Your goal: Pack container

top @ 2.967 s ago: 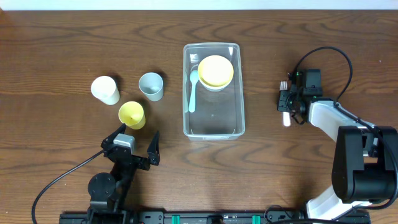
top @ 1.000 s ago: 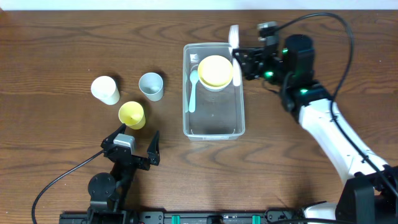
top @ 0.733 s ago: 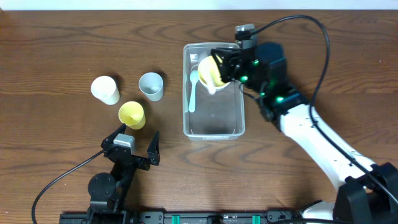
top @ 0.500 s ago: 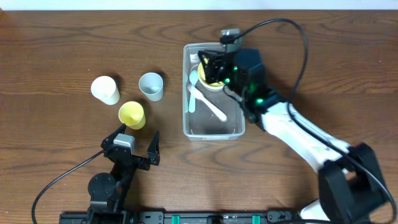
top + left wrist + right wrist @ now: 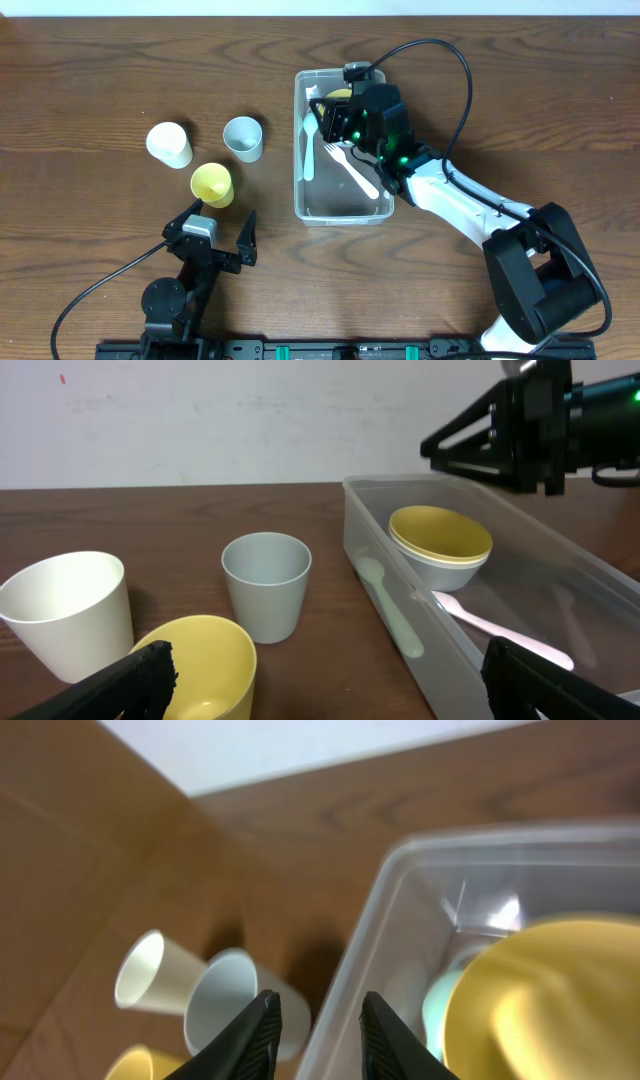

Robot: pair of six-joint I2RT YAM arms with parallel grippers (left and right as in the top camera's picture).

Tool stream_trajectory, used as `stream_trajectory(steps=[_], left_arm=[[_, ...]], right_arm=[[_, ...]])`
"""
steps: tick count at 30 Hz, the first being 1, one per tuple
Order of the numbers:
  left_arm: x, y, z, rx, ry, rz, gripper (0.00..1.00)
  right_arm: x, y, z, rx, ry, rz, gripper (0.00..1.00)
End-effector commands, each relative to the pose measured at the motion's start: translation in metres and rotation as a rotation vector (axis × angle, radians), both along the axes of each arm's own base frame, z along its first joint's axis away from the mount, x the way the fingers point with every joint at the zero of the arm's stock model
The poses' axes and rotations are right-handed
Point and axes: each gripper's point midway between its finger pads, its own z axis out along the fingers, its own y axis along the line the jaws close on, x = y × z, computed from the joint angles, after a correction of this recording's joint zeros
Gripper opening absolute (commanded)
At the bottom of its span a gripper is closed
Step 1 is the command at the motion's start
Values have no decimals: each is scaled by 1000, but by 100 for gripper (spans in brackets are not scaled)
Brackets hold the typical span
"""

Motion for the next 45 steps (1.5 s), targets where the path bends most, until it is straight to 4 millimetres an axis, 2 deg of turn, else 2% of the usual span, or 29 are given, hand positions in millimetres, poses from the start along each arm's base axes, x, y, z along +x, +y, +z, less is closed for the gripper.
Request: stream_trajectory(steps=[1,6,10,14,20,31,38,42,45], left_arm=[[0,0,-16,8,36,-2,98],[0,0,-16,8,36,-2,98],[0,0,-16,8,36,-2,98],[0,0,-16,8,36,-2,98],[0,0,-16,8,36,-2,98],[0,0,-16,8,36,-2,98],[0,0,-16,8,36,-2,98],[0,0,-16,8,36,-2,98],[0,0,-16,8,36,-2,98]], right_arm=[[-15,6,10,1,26,59,29],[-34,-6,-12,-96,129,76,30],[-51,-16,-16,-167,168,103,33],[-63,-25,-17,-246,159,145,36],[-76,-49,-41,-463,144,209,39],[-83,-73,-58,-706,78,309,40],[-83,-74,-62,-735,66,335,43],[-85,-74,-78,-751,100,351,50],[-86,-71,-90,-757,120,366,51]])
